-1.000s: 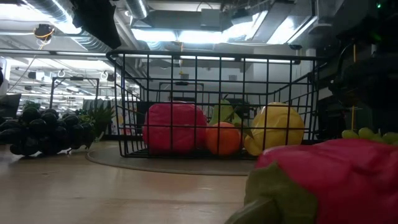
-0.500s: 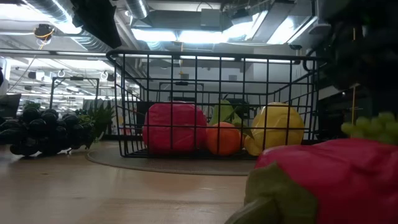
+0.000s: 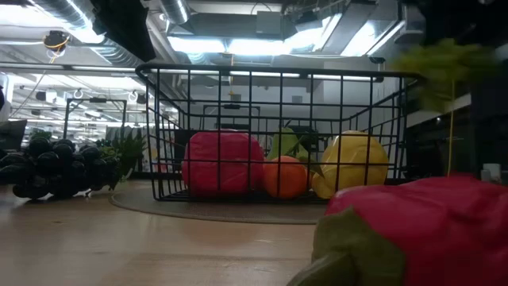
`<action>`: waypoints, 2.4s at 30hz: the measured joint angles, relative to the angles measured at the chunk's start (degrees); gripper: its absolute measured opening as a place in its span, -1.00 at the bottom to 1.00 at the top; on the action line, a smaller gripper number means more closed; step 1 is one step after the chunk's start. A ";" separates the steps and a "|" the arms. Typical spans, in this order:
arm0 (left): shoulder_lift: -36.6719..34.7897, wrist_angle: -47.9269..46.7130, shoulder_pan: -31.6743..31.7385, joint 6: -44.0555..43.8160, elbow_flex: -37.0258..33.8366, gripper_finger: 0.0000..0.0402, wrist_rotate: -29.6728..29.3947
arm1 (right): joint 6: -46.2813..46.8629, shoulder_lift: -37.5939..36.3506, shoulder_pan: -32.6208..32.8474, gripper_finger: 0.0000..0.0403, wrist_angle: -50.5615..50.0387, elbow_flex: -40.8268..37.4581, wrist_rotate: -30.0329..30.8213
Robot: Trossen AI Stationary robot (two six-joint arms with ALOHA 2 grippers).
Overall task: Build produce basket
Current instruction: Put the green grapes into the black wire basket
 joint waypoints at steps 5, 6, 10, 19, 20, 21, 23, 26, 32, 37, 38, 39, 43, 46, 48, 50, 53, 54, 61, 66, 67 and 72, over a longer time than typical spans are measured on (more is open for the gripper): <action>0.00 0.00 0.00 0.02 0.00 -0.36 0.00 | -11.93 0.02 -0.02 -0.94 4.40 5.03 14.77; 0.00 0.00 0.00 0.02 0.00 -0.36 -0.02 | -14.92 0.02 -0.02 -0.94 6.40 5.39 16.79; 0.00 0.00 0.00 0.04 0.00 -0.36 -0.01 | -29.91 0.03 0.05 -0.90 17.28 5.49 26.20; 0.00 -0.02 0.00 0.06 0.00 -0.36 -0.02 | -62.52 0.63 0.15 -0.94 44.09 2.41 25.93; 0.00 0.00 0.00 0.04 0.00 -0.36 0.00 | -66.00 0.63 0.15 -0.94 47.39 1.59 23.82; 0.00 -0.02 0.00 0.03 0.00 -0.36 -0.02 | -69.95 0.63 0.19 -0.94 50.63 0.72 21.37; 0.00 -0.02 0.00 0.02 0.00 -0.36 -0.04 | -77.74 0.63 0.59 -0.94 56.56 -1.03 16.15; 0.00 -0.02 0.00 0.03 0.00 -0.36 -0.04 | -88.71 0.63 0.85 -0.94 64.00 -3.65 8.51; 0.00 -0.02 0.00 0.05 0.00 -0.36 -0.04 | -97.42 0.66 0.59 -0.94 71.78 -6.56 -4.15; 0.00 -0.02 0.00 0.07 0.00 -0.36 -0.04 | -97.97 0.66 -0.14 -0.93 74.36 -7.56 -14.60; 0.00 -0.02 0.00 0.07 0.00 -0.36 -0.04 | -98.41 0.66 -0.25 -0.93 74.85 -7.61 -16.49; 0.00 -0.02 0.00 0.07 0.00 -0.36 -0.04 | -98.77 0.66 -0.26 -0.93 75.31 -7.61 -18.28; 0.00 -0.02 0.00 0.08 0.00 -0.36 -0.04 | -101.37 0.66 -0.28 -0.93 76.94 -7.63 -25.39; 0.00 -0.02 0.00 0.08 0.00 -0.36 -0.04 | -101.73 0.63 -0.26 -0.93 77.94 -7.63 -28.23; 0.00 -0.02 0.00 0.09 0.00 -0.36 -0.04 | -101.73 0.61 -0.26 -0.93 77.81 -7.63 -28.49; 0.00 -0.02 0.00 0.09 0.00 -0.36 -0.04 | -101.73 0.63 -0.28 -0.93 77.74 -7.63 -28.43; 0.00 -0.03 0.00 0.11 0.00 -0.36 -0.04 | -101.65 0.63 -0.48 -0.93 77.74 -7.63 -27.50; 0.00 -0.04 0.00 0.11 0.00 -0.36 -0.04 | -101.48 0.63 -0.52 -0.93 77.74 -7.63 -26.30; 0.00 -0.04 0.00 0.11 0.00 -0.36 -0.04 | -100.01 0.63 -0.60 -0.87 77.72 -7.63 -9.24; 0.00 -0.04 0.00 0.11 0.00 -0.36 -0.04 | -100.02 0.63 -0.55 -0.75 77.72 -7.63 -8.83; 0.00 -0.04 0.00 0.11 0.00 -0.36 -0.04 | -100.02 0.63 -0.52 -0.73 77.71 -7.63 -9.26; 0.00 -0.04 0.00 0.11 0.00 -0.36 -0.04 | -100.02 0.63 -0.60 -0.71 77.72 -7.63 -9.23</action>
